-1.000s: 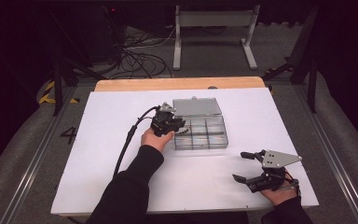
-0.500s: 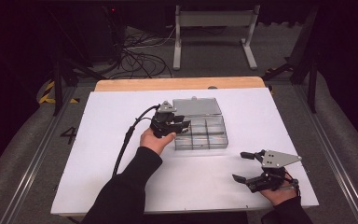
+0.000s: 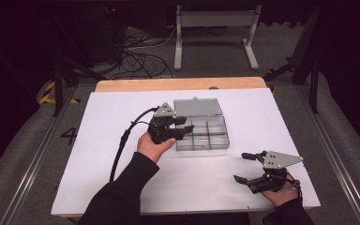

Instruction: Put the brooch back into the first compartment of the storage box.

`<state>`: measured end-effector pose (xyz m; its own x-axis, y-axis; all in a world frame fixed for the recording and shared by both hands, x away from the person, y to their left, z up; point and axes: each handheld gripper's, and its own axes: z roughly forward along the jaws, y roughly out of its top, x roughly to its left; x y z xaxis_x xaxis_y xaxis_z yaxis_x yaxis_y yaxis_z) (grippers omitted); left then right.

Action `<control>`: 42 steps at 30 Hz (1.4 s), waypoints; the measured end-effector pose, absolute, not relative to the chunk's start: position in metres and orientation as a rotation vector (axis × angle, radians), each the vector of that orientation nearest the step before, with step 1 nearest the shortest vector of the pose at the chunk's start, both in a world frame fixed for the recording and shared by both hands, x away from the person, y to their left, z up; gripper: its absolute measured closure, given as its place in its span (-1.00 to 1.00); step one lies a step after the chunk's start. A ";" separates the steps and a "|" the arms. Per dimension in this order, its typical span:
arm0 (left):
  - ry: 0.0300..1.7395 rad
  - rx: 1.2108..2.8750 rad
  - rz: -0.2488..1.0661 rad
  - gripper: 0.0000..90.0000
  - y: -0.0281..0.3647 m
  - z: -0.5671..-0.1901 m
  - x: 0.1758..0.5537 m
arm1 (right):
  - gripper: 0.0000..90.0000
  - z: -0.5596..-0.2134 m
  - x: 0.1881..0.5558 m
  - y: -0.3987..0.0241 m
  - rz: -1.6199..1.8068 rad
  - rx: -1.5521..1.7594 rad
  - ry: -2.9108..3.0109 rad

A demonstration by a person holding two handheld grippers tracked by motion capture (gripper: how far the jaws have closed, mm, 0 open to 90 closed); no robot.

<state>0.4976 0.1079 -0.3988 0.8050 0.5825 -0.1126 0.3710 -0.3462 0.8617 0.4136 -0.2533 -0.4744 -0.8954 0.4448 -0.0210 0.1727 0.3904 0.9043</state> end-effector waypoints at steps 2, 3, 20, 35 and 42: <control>0.706 1.984 0.259 0.16 0.108 -0.397 0.495 | -0.66 -0.475 0.414 -0.253 1.508 0.545 2.391; 0.708 1.983 0.263 0.14 0.108 -0.396 0.494 | -0.66 -0.475 0.414 -0.254 1.510 0.545 2.391; 0.663 1.973 0.308 -0.08 0.120 -0.388 0.474 | -0.67 -0.475 0.414 -0.253 1.514 0.545 2.392; 0.627 1.906 0.390 -0.33 0.158 -0.386 0.440 | -0.69 -0.475 0.414 -0.253 1.520 0.550 2.395; 0.626 1.891 0.441 -0.36 0.176 -0.391 0.424 | -0.70 -0.475 0.414 -0.253 1.519 0.556 2.396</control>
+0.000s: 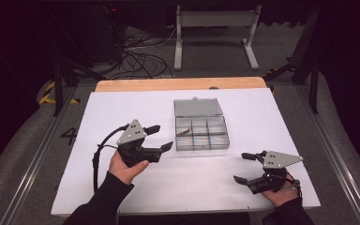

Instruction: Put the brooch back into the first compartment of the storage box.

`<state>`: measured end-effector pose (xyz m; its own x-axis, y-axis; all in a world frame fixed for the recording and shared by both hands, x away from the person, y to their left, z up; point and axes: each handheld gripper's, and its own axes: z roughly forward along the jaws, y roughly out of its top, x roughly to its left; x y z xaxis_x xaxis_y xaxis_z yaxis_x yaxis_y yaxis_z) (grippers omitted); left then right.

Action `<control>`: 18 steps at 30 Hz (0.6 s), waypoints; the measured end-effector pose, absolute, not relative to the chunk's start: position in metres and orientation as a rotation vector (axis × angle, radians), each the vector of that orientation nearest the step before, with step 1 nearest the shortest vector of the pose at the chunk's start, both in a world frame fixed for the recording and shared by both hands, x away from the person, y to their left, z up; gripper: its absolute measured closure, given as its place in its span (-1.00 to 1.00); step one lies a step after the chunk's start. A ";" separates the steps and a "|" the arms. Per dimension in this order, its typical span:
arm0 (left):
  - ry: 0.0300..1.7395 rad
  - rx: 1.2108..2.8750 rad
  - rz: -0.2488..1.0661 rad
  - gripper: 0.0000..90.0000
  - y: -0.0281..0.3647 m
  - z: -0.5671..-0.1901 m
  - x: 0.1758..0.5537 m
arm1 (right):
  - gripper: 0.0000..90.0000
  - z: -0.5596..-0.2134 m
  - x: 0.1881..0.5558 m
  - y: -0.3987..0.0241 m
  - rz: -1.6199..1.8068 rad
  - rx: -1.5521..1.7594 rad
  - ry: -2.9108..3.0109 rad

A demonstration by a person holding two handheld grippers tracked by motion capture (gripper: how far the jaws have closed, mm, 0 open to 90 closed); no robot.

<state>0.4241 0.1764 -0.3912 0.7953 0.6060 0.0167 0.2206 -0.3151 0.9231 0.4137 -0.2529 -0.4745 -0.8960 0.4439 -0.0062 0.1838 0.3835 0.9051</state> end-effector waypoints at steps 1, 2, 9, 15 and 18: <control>0.631 1.881 0.446 -0.36 0.180 -0.393 0.422 | -0.70 -0.475 0.414 -0.253 1.520 0.557 2.396; 0.641 1.869 0.449 -0.36 0.183 -0.394 0.420 | -0.70 -0.474 0.414 -0.253 1.520 0.557 2.396; 0.679 1.827 0.461 -0.36 0.206 -0.407 0.408 | -0.71 -0.474 0.414 -0.253 1.523 0.561 2.395; 0.718 1.795 0.457 -0.36 0.222 -0.420 0.398 | -0.72 -0.474 0.414 -0.253 1.525 0.564 2.394; 0.715 1.799 0.477 -0.36 0.227 -0.426 0.393 | -0.72 -0.474 0.414 -0.253 1.527 0.565 2.393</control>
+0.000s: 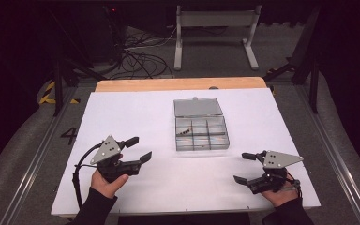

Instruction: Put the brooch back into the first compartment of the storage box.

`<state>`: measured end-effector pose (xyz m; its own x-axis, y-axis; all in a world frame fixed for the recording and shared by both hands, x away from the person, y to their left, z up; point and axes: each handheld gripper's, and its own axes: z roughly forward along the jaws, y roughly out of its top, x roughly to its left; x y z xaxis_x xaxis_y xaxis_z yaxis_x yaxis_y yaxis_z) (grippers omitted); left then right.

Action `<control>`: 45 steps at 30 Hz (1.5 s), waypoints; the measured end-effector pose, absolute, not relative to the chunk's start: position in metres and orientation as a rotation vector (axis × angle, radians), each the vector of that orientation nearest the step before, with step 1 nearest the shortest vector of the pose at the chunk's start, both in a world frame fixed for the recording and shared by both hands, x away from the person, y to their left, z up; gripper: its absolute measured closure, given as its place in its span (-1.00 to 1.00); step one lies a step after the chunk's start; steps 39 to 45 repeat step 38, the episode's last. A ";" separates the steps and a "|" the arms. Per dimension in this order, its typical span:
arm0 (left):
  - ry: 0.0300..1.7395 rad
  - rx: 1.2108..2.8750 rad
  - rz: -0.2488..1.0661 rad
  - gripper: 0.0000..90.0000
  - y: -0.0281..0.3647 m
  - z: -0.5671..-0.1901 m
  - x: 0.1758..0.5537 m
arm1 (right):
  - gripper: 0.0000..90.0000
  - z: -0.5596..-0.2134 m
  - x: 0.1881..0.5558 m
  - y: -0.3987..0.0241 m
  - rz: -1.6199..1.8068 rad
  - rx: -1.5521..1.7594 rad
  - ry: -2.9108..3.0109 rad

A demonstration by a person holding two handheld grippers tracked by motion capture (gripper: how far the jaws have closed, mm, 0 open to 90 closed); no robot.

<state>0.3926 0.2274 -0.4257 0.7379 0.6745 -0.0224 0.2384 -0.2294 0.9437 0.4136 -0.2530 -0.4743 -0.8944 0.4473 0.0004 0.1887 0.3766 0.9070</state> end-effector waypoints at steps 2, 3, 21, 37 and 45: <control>0.708 1.814 0.492 -0.38 0.231 -0.429 0.390 | -0.72 -0.474 0.414 -0.253 1.525 0.567 2.392; 0.713 1.815 0.488 -0.39 0.232 -0.431 0.388 | -0.72 -0.474 0.414 -0.253 1.526 0.567 2.392; 0.771 1.868 0.488 -0.43 0.265 -0.468 0.370 | -0.72 -0.474 0.414 -0.253 1.525 0.576 2.396; 0.842 1.826 0.392 -0.46 0.270 -0.474 0.367 | -0.70 -0.475 0.416 -0.253 1.502 0.615 2.439; 0.837 1.832 0.399 -0.46 0.269 -0.474 0.367 | -0.70 -0.475 0.416 -0.253 1.503 0.617 2.437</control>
